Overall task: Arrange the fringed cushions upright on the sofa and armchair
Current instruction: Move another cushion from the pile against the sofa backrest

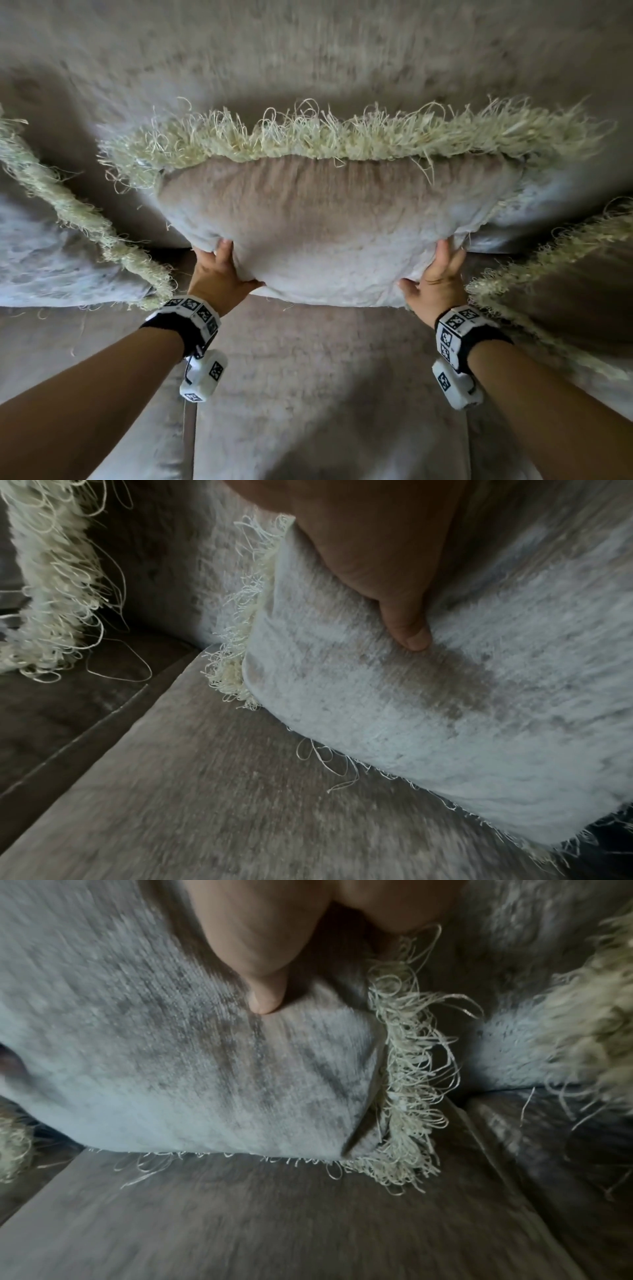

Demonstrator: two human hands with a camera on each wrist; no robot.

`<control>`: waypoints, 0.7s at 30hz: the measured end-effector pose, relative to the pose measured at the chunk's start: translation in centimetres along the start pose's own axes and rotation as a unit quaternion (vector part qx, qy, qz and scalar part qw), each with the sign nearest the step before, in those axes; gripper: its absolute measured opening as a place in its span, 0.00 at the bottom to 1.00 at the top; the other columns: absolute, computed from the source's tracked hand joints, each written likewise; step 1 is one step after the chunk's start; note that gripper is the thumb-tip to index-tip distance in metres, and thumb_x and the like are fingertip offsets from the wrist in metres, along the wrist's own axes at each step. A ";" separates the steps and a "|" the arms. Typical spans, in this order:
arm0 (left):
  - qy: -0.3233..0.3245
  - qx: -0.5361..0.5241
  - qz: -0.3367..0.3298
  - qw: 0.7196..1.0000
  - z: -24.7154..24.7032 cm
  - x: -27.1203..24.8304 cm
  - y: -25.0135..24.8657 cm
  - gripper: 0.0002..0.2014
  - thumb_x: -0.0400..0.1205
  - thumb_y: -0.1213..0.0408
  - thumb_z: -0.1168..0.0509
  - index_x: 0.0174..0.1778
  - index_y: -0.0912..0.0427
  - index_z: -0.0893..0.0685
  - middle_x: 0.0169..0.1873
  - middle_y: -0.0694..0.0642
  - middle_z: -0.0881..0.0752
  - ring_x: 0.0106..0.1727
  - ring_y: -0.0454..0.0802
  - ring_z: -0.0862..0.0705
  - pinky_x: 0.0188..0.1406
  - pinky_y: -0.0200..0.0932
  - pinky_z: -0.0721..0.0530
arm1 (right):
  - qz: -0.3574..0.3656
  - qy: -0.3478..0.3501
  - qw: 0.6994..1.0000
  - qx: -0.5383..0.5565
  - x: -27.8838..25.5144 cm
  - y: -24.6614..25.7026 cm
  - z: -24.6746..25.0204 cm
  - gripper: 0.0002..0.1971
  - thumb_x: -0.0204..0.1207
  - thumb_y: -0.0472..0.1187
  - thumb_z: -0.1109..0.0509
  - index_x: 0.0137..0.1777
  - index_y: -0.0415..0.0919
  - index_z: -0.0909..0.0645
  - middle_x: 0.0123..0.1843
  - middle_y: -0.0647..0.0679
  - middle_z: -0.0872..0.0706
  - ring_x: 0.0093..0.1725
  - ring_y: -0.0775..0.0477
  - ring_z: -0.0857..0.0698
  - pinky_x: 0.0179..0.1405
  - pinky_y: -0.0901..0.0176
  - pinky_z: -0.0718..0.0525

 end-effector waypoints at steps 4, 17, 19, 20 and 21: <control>0.007 0.017 -0.016 1.000 0.4 -0.1 -0.9 0.59 0.46 0.56 0.11 0.67 0.58 0.42 0.55 0.89 0.28 0.53 0.88 0.24 0.51 0.75 0.20 | 0.005 0.026 1.000 -0.008 -0.3 0.1 0.5 0.63 0.66 0.39 0.18 0.77 0.63 0.71 0.80 0.22 0.51 0.49 0.24 0.16 0.40 0.40 0.12; 0.199 0.169 -0.005 0.965 7.6 -7.0 -2.4 0.54 0.71 0.61 0.27 0.82 0.36 0.61 0.73 0.66 0.40 0.47 0.62 0.14 0.36 0.50 0.11 | -0.064 0.188 0.980 -0.007 -7.0 4.0 10.7 0.35 0.78 0.37 0.29 0.83 0.50 0.39 0.79 0.45 0.30 0.76 0.43 0.28 0.74 0.56 0.30; 0.208 0.188 -0.006 0.960 9.6 -7.8 -4.2 0.46 0.72 0.61 0.30 0.82 0.41 0.50 0.72 0.63 0.39 0.49 0.60 0.15 0.38 0.50 0.11 | -0.071 0.185 0.980 -0.003 -8.4 4.4 14.3 0.28 0.79 0.37 0.31 0.79 0.47 0.31 0.73 0.44 0.24 0.70 0.44 0.22 0.68 0.61 0.27; 0.214 0.200 -0.005 0.956 10.4 -8.1 -5.2 0.42 0.73 0.59 0.31 0.82 0.44 0.45 0.71 0.61 0.37 0.52 0.59 0.16 0.42 0.49 0.12 | -0.082 0.188 0.979 0.002 -9.0 4.2 15.9 0.27 0.79 0.38 0.31 0.78 0.46 0.29 0.71 0.44 0.21 0.67 0.44 0.20 0.66 0.60 0.25; 0.220 0.209 -0.007 0.953 11.2 -8.2 -6.5 0.39 0.74 0.58 0.32 0.80 0.46 0.42 0.70 0.60 0.35 0.55 0.58 0.17 0.45 0.49 0.12 | -0.095 0.192 0.977 0.011 -9.5 3.9 17.6 0.26 0.79 0.38 0.31 0.77 0.45 0.28 0.69 0.44 0.19 0.66 0.44 0.19 0.65 0.58 0.23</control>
Point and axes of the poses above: each hand's wrist, its own x-axis towards the middle knuckle, its own z-axis out of the back of the hand, y = z × x, the point moved 7 cm from there along x, towards the middle knuckle
